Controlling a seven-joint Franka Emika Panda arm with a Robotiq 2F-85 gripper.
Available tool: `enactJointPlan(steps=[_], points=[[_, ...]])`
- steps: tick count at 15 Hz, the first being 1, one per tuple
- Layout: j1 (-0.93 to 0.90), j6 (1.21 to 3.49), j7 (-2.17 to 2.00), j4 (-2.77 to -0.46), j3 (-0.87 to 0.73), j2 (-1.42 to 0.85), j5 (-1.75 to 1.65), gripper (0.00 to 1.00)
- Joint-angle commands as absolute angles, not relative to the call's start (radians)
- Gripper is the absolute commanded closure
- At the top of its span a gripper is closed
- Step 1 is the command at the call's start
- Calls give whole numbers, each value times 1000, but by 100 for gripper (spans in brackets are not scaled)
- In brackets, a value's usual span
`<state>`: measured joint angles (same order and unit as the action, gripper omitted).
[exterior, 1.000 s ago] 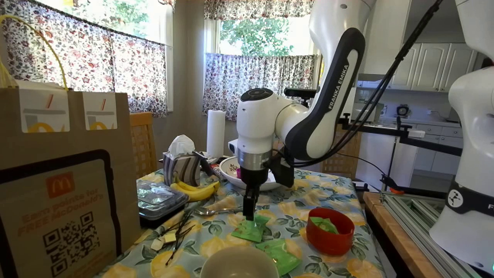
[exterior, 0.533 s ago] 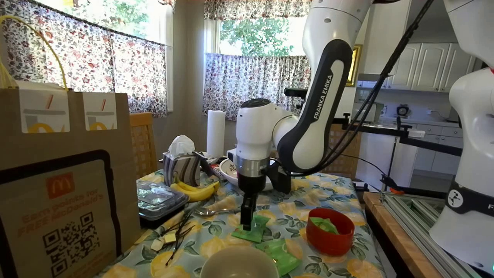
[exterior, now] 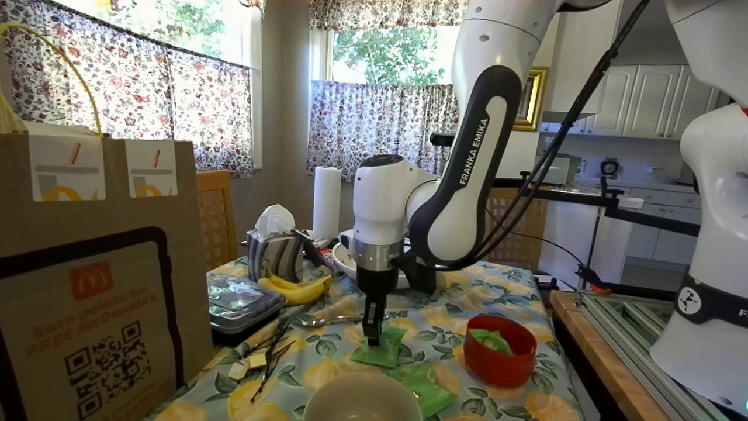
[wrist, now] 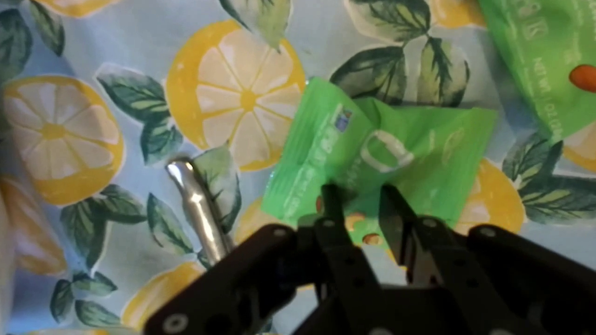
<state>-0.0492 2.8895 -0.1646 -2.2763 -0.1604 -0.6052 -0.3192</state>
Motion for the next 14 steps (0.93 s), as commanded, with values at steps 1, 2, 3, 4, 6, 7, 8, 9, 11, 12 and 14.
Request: enactJointPlan(steps=[1,2,3,4,6,7,8,9,11,12,14], points=[[-19,2849,-62,-2237,-126,-627,-266,100],[-10,2833,-46,-2238,-113,-619,-259,100],[-8,2819,-35,-2240,-108,-611,-254,100],[7,2798,-5,-2243,-88,-599,-246,100],[13,2762,25,-2247,-75,-585,-241,100],[14,2744,35,-2250,-71,-575,-243,100],[9,2732,37,-2257,-75,-563,-250,100],[-5,2718,29,-2266,-89,-545,-262,100],[-47,2719,-12,-2295,-140,-499,-307,100],[-64,2719,-27,-2310,-164,-474,-329,100],[-77,2701,-17,-2337,-184,-422,-362,100]])
